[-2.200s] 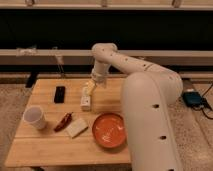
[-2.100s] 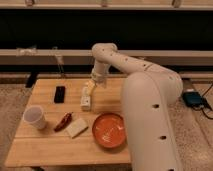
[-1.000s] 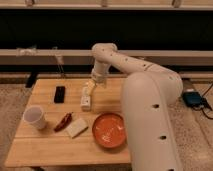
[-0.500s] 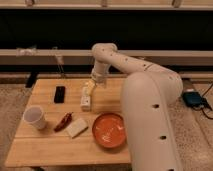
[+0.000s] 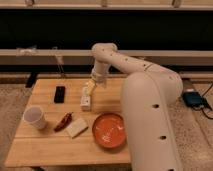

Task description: Place the ceramic cup in the ceramic bowl

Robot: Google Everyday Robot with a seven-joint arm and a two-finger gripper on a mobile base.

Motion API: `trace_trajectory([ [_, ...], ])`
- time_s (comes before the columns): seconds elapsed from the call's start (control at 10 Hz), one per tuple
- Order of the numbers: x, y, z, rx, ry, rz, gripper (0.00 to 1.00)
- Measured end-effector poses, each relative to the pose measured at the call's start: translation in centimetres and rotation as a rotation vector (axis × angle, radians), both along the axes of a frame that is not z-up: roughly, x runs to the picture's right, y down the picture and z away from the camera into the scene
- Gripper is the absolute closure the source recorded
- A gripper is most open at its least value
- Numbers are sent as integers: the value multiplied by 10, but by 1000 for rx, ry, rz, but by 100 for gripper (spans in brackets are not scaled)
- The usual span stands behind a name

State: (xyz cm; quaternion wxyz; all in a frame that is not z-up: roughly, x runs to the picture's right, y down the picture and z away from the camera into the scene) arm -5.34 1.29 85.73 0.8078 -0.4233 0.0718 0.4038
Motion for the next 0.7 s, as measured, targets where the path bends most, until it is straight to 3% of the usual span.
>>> trace_trajectory([
  [0.1, -3, 0, -3, 7, -23, -18, 20],
  [0.4, -38, 2, -42, 75, -162, -104, 20],
  [0.7, -88, 28, -101, 157, -315, -210, 20],
])
